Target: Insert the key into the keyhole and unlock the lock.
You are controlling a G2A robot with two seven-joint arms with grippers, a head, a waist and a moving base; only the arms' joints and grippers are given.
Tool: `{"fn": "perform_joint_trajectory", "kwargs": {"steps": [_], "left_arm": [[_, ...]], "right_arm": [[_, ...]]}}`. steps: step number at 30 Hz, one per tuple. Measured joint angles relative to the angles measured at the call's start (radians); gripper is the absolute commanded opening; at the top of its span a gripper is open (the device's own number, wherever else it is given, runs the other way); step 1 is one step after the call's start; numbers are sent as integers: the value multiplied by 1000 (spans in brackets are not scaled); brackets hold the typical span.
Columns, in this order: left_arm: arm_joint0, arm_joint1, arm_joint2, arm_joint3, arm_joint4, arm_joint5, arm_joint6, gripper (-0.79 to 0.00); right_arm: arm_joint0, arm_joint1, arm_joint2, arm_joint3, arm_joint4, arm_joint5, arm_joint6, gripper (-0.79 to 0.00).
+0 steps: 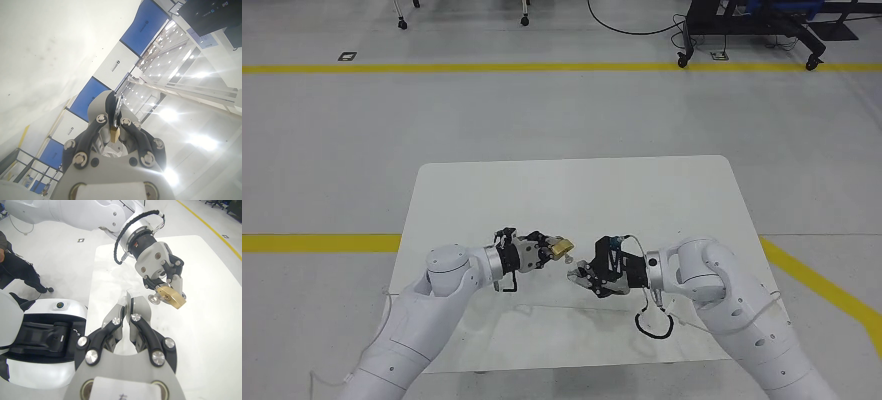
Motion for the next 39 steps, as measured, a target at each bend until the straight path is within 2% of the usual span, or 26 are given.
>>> {"fn": "perform_joint_trajectory", "kwargs": {"steps": [21, 27, 28, 29, 30, 33, 36, 39], "left_arm": [[-4, 2, 24, -6, 68, -4, -64, -785], [-4, 1, 12, -2, 62, -28, -39, -785], [-1, 1, 6, -4, 58, -40, -24, -785], [2, 0, 0, -8, 56, -55, -9, -785], [7, 0, -6, -17, 60, -80, 9, -785], [21, 3, -14, -44, 114, -148, 61, -785], [33, 11, -10, -75, 276, -225, 172, -785], [35, 12, -9, -78, 345, -233, 192, -785]], "right_arm": [[50, 0, -52, 47, 48, 69, 64, -785], [55, 3, -43, 38, 49, 79, 55, -785], [52, 5, -34, 28, 43, 80, 46, -671], [46, 7, -23, 15, 35, 81, 34, -397], [34, 12, -5, -5, 19, 81, 18, 0], [12, 19, 20, -27, -9, 91, 11, 0], [13, 18, 19, -25, -7, 91, 12, 0], [14, 18, 18, -25, -7, 90, 12, 0]]}}
